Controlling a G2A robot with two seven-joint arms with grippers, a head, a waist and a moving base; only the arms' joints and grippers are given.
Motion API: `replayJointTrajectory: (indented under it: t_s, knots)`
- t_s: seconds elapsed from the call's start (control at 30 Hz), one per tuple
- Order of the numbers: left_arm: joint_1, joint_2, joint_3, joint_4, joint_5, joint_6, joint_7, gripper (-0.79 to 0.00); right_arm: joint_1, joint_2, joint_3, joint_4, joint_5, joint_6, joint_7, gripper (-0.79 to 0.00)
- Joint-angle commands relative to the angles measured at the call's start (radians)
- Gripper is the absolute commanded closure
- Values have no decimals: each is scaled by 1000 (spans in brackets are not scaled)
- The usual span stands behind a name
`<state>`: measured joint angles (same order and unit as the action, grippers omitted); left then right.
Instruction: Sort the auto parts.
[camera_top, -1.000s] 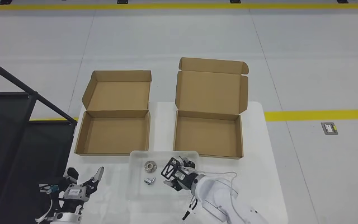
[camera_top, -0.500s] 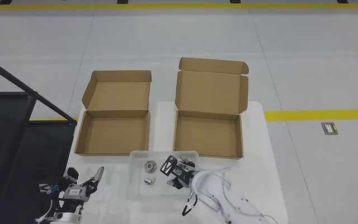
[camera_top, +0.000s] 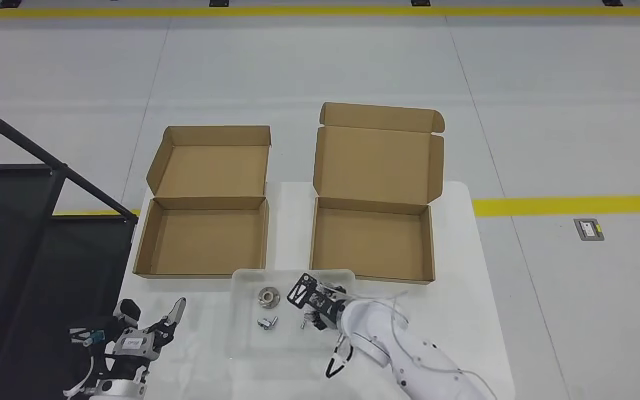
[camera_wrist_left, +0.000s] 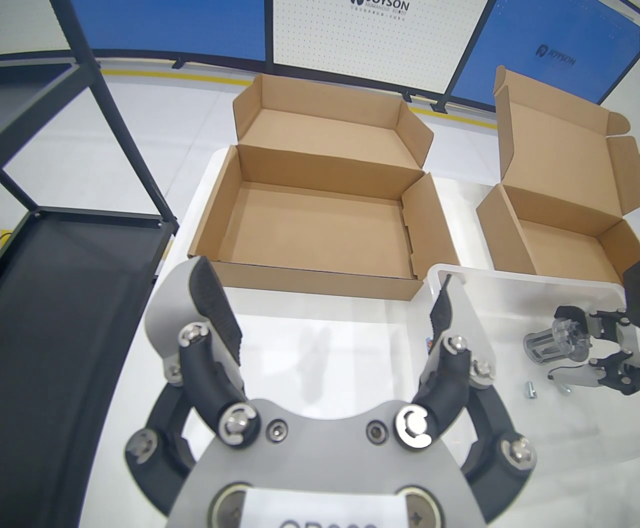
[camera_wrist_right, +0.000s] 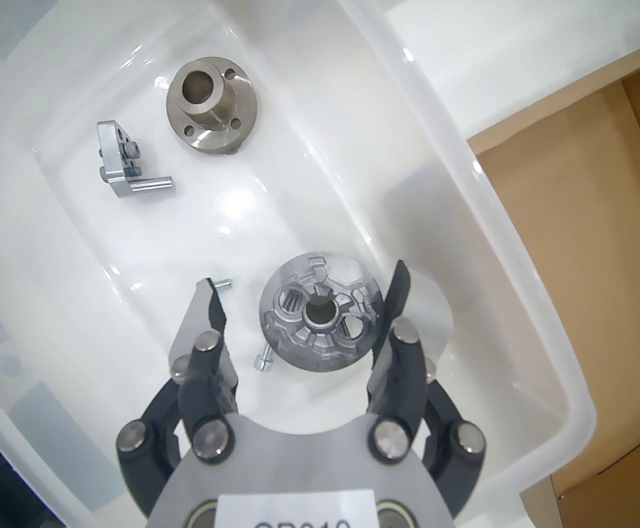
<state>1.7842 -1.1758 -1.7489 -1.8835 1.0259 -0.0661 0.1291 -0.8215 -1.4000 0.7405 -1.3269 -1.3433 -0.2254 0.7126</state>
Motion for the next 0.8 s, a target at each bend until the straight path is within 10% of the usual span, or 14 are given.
replayJointTrajectory:
  t_s: [0.0,0.5,0.77]
  knots:
    - [0,0,0,0,0,0,0,-785,-2,0,5,-10,-10,-2,2,-49]
    - [0,0,0,0,0,0,0,-785,-195,93,328,-559,7,-304,-126,0]
    - [0,0,0,0,0,0,0,-785,0,66,308,-303,-29,-129,-136,0]
